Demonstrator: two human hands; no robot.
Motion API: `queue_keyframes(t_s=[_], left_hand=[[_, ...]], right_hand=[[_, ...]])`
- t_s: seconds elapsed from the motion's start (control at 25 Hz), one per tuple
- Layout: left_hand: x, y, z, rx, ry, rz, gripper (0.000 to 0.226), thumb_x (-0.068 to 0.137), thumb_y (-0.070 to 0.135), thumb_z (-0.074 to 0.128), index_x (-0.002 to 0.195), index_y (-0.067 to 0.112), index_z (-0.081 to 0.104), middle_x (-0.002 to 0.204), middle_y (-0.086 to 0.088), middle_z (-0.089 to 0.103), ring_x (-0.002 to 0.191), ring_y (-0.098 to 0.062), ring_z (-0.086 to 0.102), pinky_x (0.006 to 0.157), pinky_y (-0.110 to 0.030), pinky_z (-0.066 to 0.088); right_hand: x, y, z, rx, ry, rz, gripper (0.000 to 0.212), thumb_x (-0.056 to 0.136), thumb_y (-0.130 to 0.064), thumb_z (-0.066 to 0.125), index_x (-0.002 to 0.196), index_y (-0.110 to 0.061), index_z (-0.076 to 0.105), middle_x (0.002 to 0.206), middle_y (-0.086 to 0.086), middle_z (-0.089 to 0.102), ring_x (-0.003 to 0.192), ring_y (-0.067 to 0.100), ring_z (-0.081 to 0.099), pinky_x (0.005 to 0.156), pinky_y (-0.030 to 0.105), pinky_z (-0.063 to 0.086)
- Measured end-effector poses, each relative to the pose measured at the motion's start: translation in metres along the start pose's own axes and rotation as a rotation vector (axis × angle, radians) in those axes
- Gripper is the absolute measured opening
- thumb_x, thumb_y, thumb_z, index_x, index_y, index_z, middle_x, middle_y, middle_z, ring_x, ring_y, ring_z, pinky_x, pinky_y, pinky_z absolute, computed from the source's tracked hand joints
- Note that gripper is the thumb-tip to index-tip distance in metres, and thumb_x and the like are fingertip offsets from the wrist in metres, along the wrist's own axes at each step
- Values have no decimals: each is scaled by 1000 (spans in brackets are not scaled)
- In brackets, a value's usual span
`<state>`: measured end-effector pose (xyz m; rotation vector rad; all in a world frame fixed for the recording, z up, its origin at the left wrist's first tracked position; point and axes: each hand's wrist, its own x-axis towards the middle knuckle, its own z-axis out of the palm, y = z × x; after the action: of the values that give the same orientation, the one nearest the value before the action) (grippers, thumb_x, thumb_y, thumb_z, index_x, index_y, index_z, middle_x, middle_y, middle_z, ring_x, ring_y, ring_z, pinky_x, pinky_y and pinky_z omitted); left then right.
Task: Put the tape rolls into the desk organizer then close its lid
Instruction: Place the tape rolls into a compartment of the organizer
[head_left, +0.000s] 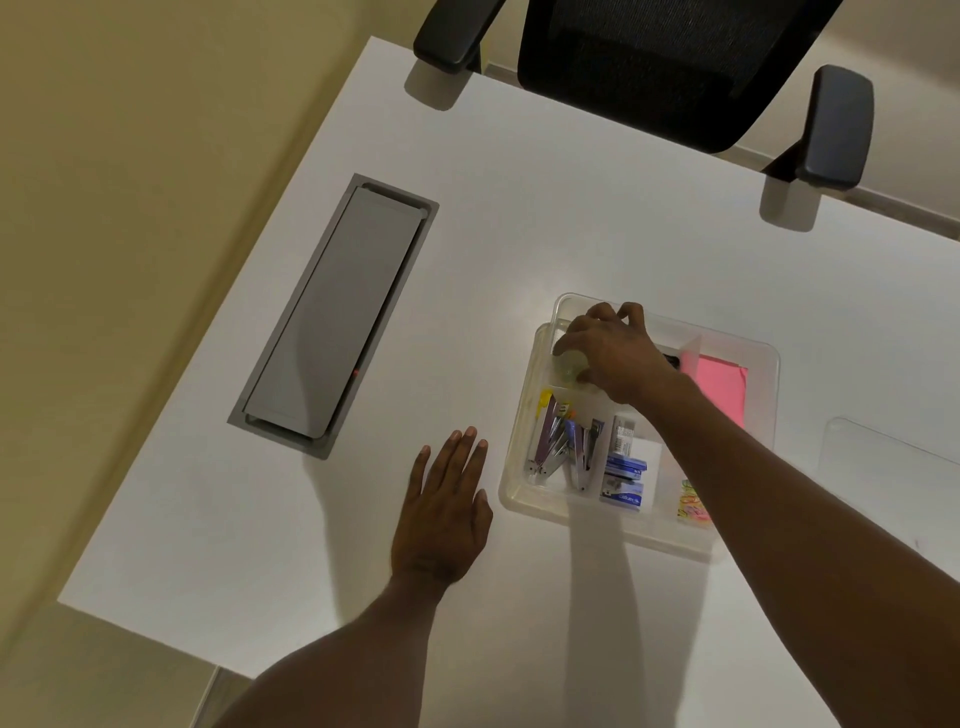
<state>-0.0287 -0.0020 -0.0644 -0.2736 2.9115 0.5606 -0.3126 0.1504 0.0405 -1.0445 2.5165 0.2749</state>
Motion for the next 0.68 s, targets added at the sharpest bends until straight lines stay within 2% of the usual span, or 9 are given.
queue_keyframes(t_s=[0.12, 0.28, 0.4, 0.52, 0.68], left_hand=[[0, 1, -1, 3, 2, 2, 64, 110, 53, 13, 168, 28, 25, 177, 1, 24, 164, -22, 25, 131, -55, 30], [0, 1, -2, 7, 2, 0, 65, 110, 52, 13, 168, 27, 26, 177, 1, 24, 164, -22, 25, 131, -55, 30], [0, 1, -3, -3, 5, 3, 65, 110, 52, 13, 168, 27, 25, 178, 1, 23, 165, -22, 25, 132, -55, 30], [0, 2, -3, -13, 13, 6, 64, 110, 51, 13, 168, 26, 26, 177, 1, 24, 165, -22, 25, 131, -55, 31], [-1, 0, 0, -19, 18, 10, 64, 110, 51, 14, 168, 27, 24, 177, 1, 23, 165, -21, 24, 131, -55, 31]], right_hand=[[1, -1, 1, -71, 3, -48, 29, 81, -21, 78, 107, -33, 71, 128, -9, 62, 130, 18, 43, 107, 46, 24], [0, 3, 1, -74, -20, -101, 46, 82, -16, 75, 122, -37, 64, 134, -8, 59, 134, 19, 42, 107, 46, 25], [0, 11, -1, -54, -22, -117, 45, 85, -21, 71, 127, -35, 62, 138, -5, 56, 135, 20, 42, 109, 46, 23], [0, 16, -1, -29, 43, -55, 52, 84, -14, 72, 133, -26, 60, 139, 1, 57, 134, 23, 46, 114, 45, 24], [-1, 15, 3, -160, 98, -51, 45, 88, -12, 71, 131, -23, 63, 134, 2, 62, 126, 23, 53, 108, 43, 30]])
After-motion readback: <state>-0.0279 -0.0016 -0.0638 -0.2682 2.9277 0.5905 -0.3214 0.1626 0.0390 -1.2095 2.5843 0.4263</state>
